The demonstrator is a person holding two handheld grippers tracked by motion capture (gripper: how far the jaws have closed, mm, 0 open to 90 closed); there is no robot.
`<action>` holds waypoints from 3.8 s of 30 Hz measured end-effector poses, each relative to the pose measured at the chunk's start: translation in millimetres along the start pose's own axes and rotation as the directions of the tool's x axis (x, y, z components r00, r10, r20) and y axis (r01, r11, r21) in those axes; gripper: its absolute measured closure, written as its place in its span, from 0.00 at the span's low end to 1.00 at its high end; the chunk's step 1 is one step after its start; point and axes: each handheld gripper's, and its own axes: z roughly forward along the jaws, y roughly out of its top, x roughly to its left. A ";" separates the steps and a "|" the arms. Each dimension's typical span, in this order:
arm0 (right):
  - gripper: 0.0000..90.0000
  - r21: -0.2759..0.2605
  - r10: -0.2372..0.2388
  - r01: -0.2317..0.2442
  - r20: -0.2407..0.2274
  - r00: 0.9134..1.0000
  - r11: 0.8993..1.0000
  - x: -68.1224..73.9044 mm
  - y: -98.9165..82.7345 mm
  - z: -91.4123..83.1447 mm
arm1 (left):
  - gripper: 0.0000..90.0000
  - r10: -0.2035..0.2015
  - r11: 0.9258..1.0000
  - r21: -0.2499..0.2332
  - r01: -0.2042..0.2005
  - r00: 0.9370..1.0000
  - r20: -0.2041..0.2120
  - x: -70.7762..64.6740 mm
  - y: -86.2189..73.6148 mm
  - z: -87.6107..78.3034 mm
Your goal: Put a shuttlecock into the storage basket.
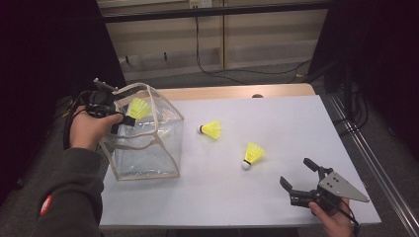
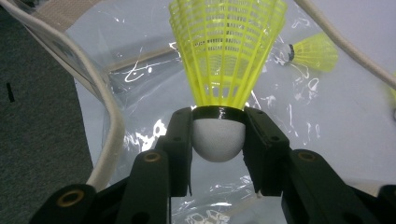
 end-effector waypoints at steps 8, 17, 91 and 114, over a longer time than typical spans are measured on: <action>0.03 -0.001 -0.002 0.002 0.000 1.000 1.000 -0.5 0.0 -0.2 | 0.71 -0.004 1.000 -0.001 0.004 1.000 -0.010 -0.1 -0.8 4.3; 0.03 -0.001 -0.001 0.001 0.000 1.000 1.000 -0.4 0.1 -0.2 | 0.71 -0.005 1.000 0.002 0.005 1.000 -0.010 -1.6 -1.3 8.3; 0.03 -0.002 0.002 -0.002 -0.001 1.000 1.000 0.0 0.2 -1.1 | 0.20 0.094 0.993 -0.076 -0.087 0.992 0.088 -57.4 35.5 -59.2; 0.03 -0.001 0.005 -0.005 -0.004 1.000 1.000 -1.3 0.2 0.7 | 0.20 0.158 0.986 -0.082 -0.146 0.973 0.166 -84.5 36.4 -38.8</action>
